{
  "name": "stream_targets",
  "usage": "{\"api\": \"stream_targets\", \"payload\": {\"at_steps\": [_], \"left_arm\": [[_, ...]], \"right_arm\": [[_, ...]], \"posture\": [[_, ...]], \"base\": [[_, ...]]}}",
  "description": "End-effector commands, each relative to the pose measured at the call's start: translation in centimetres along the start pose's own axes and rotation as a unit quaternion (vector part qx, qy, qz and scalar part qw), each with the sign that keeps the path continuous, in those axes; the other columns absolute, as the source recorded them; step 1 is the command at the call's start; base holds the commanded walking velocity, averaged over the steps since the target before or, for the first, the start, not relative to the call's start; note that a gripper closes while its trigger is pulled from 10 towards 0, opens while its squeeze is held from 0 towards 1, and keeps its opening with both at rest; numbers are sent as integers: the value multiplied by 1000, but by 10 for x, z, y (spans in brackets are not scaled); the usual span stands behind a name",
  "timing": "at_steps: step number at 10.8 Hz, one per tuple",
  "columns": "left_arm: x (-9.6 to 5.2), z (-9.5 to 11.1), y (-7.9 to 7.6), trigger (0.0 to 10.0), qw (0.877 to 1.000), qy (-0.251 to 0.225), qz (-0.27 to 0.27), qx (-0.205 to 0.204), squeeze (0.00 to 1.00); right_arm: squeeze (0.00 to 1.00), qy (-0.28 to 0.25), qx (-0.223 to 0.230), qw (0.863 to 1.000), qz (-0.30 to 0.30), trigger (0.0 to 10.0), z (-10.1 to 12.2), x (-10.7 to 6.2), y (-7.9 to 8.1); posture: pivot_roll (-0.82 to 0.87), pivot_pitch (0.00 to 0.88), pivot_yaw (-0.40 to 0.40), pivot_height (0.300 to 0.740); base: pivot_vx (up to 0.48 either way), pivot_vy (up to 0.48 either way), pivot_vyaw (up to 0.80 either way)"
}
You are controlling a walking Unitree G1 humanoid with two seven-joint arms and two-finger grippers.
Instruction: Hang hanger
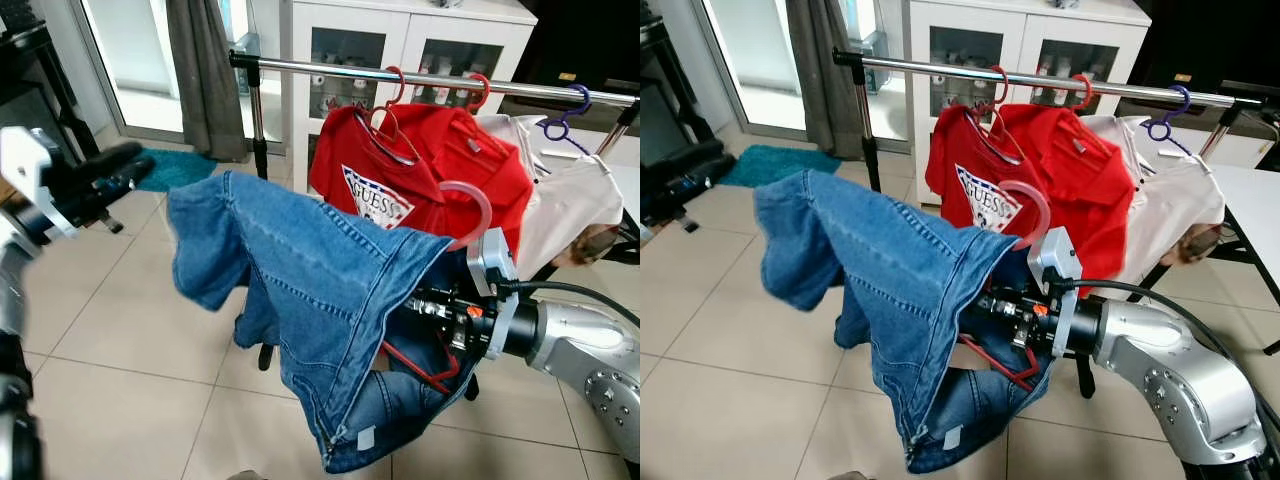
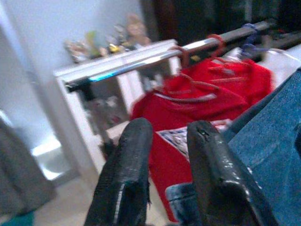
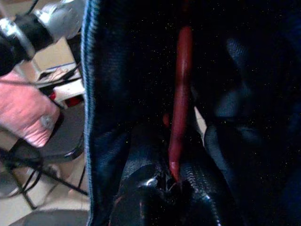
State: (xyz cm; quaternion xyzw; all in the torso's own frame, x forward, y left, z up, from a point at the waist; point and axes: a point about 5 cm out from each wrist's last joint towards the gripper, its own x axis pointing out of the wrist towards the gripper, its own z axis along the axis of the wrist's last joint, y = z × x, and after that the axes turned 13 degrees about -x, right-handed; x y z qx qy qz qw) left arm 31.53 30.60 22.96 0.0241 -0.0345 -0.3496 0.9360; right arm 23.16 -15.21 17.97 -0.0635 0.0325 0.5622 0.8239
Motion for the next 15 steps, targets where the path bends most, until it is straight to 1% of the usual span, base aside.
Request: {"api": "stream_targets", "payload": {"at_steps": [1,2,3,4,5,6,7,8,9,10,11,12,15], "left_arm": [[0,6,2,10000,999,24,-40,-14,1000],[-1,3,-1,10000,991,55,-99,-72,1000],[-1,3,-2,10000,986,71,-125,-86,1000],[1,0,-4,10000,978,110,-160,-77,929],[3,-3,-5,10000,972,145,-178,-52,0],[7,-3,-5,10000,973,144,-177,-39,0],[11,-5,-6,10000,970,154,-184,-31,0],[15,-11,-10,10000,960,176,-214,-38,0],[18,-13,-14,10000,955,178,-232,-46,0],[21,-11,-17,10000,953,163,-246,-70,0],[21,-11,-18,39,951,164,-250,-78,0],[20,-14,-18,0,949,176,-250,-80,0],[15,-21,-18,0,946,190,-245,-92,0]], "right_arm": [[0,-12,-28,999,13,10000,11,1,-2],[0,-9,-33,999,22,10000,11,1,-3],[0,-7,-37,999,29,10000,11,1,-3],[0,-4,-42,998,38,10000,12,0,-3],[0,-10,-44,998,50,10000,13,1,-2],[0,-11,-44,997,55,10000,13,1,-2],[0,-10,-44,997,61,10000,13,2,-1],[0,-11,-44,997,66,10000,12,2,1],[0,-11,-43,997,66,10000,12,2,1],[0,-9,-43,997,65,10000,11,1,2],[0,-9,-42,997,66,10000,11,1,2],[0,-8,-42,997,67,10000,10,1,2],[0,-8,-43,997,68,10000,10,1,2]], "posture": [[-114,0,12,740],[-111,0,13,740],[-112,0,15,740],[-110,0,13,740],[-108,0,11,740],[-108,0,11,740],[-107,0,9,740],[-110,0,12,740],[-115,0,15,740],[-116,0,16,740],[-111,0,11,740],[-111,0,11,740],[-112,0,11,740]], "base": [[0,0,0],[0,0,0],[0,0,0],[0,0,0],[0,0,0],[0,0,0],[0,0,0],[0,0,0],[0,0,0],[0,0,0],[0,0,0],[0,0,0],[0,0,0]]}}
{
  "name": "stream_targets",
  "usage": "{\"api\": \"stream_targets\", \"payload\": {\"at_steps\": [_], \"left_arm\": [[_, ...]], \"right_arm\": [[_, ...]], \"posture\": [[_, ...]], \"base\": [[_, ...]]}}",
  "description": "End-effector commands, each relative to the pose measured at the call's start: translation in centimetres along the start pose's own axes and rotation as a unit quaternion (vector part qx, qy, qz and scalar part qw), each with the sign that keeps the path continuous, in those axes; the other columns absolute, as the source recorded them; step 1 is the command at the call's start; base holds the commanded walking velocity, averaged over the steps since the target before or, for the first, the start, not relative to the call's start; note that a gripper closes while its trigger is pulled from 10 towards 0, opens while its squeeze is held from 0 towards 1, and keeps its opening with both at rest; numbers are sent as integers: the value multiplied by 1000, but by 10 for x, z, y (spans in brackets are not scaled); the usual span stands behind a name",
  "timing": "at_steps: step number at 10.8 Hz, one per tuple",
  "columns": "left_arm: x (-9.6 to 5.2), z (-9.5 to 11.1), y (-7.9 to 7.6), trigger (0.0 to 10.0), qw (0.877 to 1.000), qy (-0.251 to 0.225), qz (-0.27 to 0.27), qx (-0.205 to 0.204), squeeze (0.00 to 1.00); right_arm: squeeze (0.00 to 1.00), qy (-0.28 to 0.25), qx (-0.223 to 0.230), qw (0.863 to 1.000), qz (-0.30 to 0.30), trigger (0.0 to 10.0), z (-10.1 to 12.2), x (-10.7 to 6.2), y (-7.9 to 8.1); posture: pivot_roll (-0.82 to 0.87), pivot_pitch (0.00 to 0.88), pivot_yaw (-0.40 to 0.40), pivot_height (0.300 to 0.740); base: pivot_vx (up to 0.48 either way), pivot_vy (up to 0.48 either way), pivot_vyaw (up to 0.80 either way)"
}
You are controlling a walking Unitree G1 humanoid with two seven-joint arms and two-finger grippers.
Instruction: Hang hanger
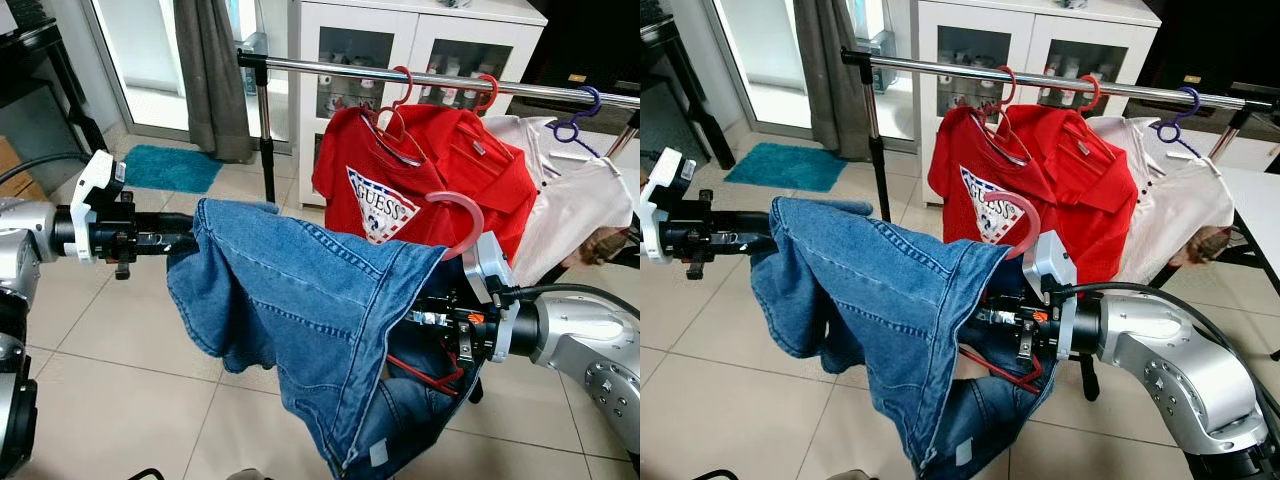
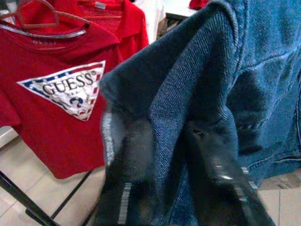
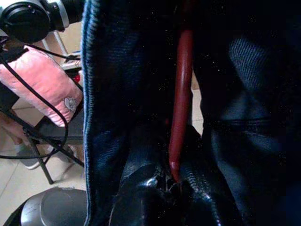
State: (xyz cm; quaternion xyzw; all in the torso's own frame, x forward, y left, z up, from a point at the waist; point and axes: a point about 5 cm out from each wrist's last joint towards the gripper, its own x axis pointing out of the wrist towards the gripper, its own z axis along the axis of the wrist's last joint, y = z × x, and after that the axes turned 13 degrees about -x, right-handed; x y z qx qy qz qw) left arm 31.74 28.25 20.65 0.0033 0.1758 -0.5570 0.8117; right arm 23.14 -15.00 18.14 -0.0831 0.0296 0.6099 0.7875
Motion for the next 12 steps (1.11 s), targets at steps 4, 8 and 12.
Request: {"api": "stream_targets", "payload": {"at_steps": [4,8,12], "left_arm": [[-5,-3,6,0,999,6,44,2,0],[-21,-9,15,0,983,-95,156,-2,0],[-55,-37,33,0,888,-182,414,-79,0]], "right_arm": [[0,-14,-22,1000,5,10000,8,-1,1],[0,-13,-23,1000,-6,10000,8,-4,0],[0,-14,-23,1000,-17,10000,8,-7,-5]], "posture": [[-116,0,18,740],[-122,0,24,740],[-115,0,15,740]], "base": [[0,0,0],[0,0,0],[0,0,0]]}}
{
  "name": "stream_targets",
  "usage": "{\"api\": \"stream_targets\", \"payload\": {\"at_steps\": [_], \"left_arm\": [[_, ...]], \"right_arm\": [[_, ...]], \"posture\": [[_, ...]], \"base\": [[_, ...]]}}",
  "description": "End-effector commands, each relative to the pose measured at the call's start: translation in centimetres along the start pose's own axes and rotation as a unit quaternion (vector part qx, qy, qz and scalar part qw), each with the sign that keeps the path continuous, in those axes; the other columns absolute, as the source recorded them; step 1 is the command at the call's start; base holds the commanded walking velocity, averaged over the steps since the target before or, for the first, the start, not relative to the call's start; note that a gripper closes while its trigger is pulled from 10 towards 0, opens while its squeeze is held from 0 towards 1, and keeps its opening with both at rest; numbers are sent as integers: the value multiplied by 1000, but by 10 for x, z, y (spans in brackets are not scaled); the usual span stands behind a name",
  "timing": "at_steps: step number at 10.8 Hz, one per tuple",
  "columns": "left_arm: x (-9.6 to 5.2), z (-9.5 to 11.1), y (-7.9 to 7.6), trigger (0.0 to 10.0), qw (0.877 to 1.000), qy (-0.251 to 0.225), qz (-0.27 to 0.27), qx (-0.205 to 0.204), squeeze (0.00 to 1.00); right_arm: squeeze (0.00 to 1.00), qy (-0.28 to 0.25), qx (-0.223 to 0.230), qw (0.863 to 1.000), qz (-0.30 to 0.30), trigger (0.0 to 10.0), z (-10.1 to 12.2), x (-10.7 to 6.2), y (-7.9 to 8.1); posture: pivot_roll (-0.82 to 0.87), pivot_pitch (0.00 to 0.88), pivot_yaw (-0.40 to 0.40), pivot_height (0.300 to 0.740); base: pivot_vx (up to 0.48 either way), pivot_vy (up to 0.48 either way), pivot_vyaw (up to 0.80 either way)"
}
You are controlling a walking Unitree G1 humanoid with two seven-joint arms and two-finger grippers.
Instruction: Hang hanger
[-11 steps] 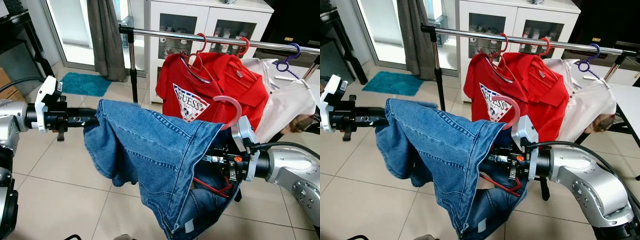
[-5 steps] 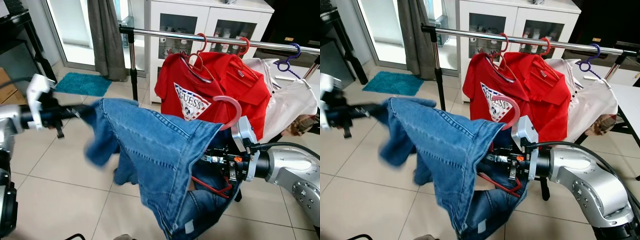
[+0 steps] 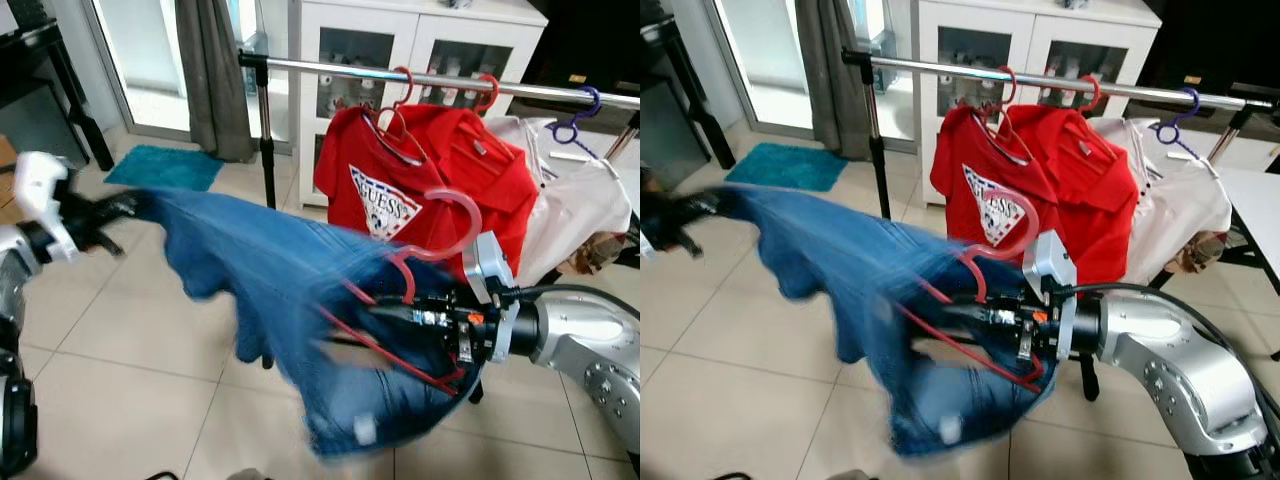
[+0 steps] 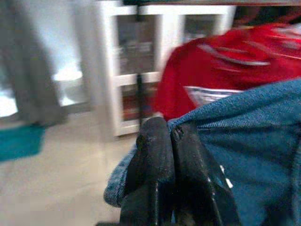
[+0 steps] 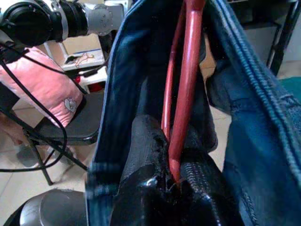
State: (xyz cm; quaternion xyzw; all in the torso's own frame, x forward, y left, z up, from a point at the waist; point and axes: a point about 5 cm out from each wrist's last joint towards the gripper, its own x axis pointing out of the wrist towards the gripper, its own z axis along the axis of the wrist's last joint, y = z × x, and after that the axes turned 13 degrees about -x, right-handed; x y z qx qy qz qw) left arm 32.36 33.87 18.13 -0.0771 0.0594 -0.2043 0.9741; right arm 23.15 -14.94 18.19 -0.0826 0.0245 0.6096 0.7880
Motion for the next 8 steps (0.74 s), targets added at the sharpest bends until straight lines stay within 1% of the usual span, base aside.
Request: {"api": "stream_targets", "payload": {"at_steps": [1,2,3,4,5,6,7,8], "left_arm": [[-15,-4,20,0,992,-25,120,-34,0],[-25,-13,30,0,979,-28,195,-58,0],[-32,-25,35,0,967,-16,244,-70,0],[-32,-35,35,0,962,-4,261,-74,0],[-35,-46,37,0,951,14,299,-77,0],[-37,-58,37,0,942,31,323,-80,0],[-36,-63,35,0,940,40,329,-83,0],[-32,-66,31,0,946,39,310,-83,0]], "right_arm": [[0,-11,-20,1000,-18,10000,8,-8,-6],[0,-11,-19,1000,-19,10000,8,-8,-6],[0,-11,-18,1000,-20,10000,7,-9,-6],[0,-11,-18,1000,-20,10000,7,-9,-6],[0,-12,-19,1000,-22,10000,8,-9,-7],[0,-12,-20,999,-23,10000,8,-9,-8],[0,-12,-20,999,-24,10000,8,-10,-8],[0,-13,-21,999,-25,10000,8,-9,-8]], "posture": [[-115,0,14,740],[-115,0,13,740],[-115,0,10,740],[-115,0,10,740],[-115,0,10,740],[-121,0,13,740],[-121,0,13,740],[-121,0,11,740]], "base": [[0,0,0],[0,0,0],[0,0,0],[0,0,0],[0,0,0],[0,0,0],[0,0,0],[0,0,0]]}}
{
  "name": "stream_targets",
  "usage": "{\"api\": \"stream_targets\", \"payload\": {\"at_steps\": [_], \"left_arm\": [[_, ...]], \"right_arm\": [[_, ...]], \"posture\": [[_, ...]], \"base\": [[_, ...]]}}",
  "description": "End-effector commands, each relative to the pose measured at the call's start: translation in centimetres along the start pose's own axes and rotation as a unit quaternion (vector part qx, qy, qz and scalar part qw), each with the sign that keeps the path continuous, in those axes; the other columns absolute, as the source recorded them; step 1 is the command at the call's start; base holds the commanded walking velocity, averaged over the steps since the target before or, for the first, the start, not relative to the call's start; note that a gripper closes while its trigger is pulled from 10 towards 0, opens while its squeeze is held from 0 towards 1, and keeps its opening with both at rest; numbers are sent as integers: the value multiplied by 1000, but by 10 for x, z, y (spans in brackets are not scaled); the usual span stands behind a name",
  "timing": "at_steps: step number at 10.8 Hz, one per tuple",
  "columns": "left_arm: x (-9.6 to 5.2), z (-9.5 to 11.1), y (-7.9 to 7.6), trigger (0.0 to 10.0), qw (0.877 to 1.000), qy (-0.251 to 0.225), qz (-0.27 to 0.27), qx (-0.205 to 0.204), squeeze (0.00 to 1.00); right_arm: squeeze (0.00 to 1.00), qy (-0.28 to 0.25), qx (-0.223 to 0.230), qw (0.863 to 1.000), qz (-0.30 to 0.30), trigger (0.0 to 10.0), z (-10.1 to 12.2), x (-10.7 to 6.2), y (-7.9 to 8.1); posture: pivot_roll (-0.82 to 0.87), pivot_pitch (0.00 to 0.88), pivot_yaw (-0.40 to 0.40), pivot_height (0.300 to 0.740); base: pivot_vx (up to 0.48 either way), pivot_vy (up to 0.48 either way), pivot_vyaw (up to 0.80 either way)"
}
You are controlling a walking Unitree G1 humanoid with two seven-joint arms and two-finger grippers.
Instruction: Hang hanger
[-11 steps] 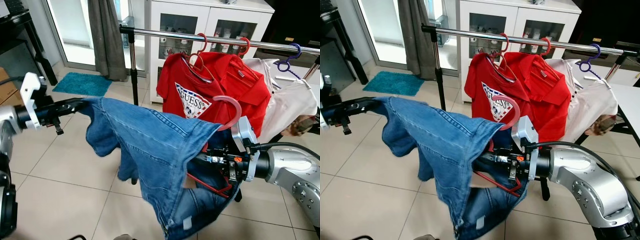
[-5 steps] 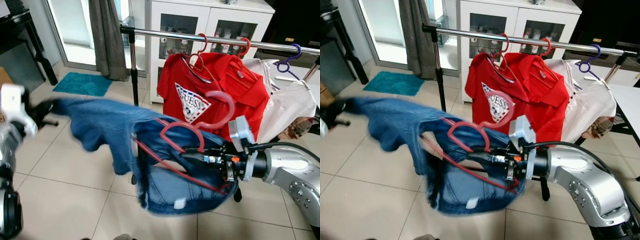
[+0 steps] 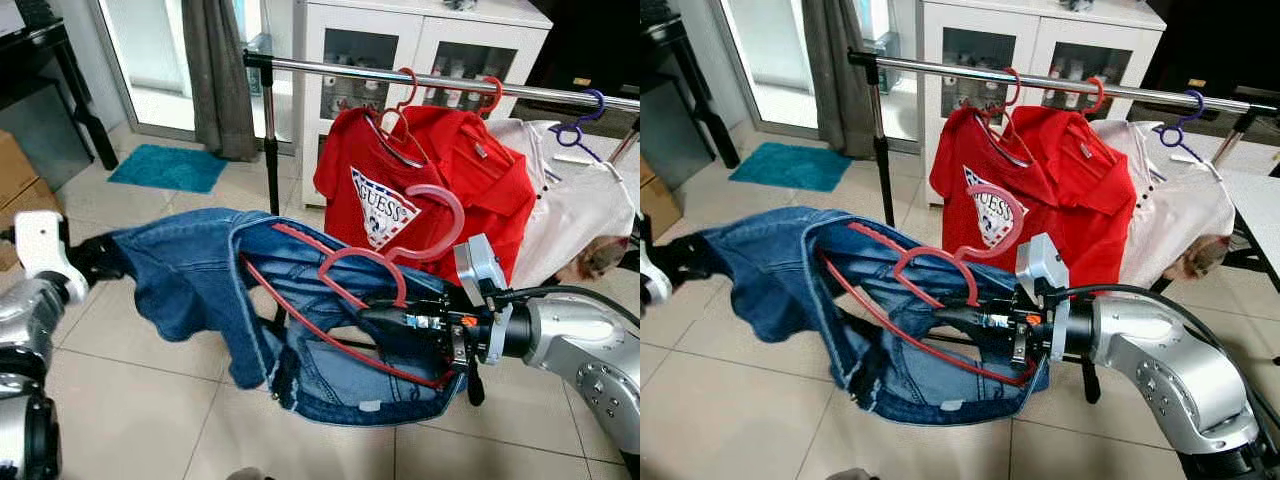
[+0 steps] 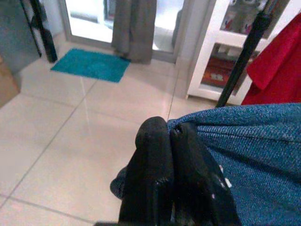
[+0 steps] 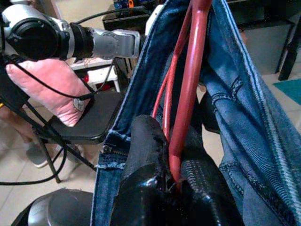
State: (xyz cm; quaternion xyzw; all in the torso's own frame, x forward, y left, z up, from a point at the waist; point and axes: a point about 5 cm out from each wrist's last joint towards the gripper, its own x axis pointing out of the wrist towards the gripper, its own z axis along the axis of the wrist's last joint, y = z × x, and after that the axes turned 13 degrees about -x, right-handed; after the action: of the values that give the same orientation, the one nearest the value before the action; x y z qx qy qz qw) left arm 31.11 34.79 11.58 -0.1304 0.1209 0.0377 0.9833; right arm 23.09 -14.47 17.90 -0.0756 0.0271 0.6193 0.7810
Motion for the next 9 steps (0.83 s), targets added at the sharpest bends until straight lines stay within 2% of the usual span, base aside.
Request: {"api": "stream_targets", "payload": {"at_steps": [1,2,4,5,8,9], "left_arm": [[-4,8,3,10000,999,-33,-15,-18,0],[-2,18,-9,10000,995,-63,-71,-4,1000],[-4,26,-13,10000,992,-78,-94,18,1000],[-11,28,-3,10000,993,-79,-82,39,1000],[-20,22,13,10000,996,-66,-56,22,1000],[-24,17,19,10000,997,-53,-45,28,1000]], "right_arm": [[0,-10,-28,999,-40,10000,10,-13,-10],[0,-8,-20,998,-51,10000,7,-11,-11],[0,-10,-4,998,-65,10000,4,-9,-11],[0,-1,17,997,-79,10000,-6,-8,-10],[0,10,35,995,-98,10000,-12,-6,-10],[0,10,43,993,-113,10000,-16,-5,-11]], "posture": [[-119,0,6,740],[-113,0,-2,740],[-107,0,-4,740],[-88,0,-8,740],[-87,0,-8,740],[-85,0,-9,740]], "base": [[0,0,0],[0,0,0],[0,0,0],[0,0,0],[0,0,0],[0,0,0]]}}
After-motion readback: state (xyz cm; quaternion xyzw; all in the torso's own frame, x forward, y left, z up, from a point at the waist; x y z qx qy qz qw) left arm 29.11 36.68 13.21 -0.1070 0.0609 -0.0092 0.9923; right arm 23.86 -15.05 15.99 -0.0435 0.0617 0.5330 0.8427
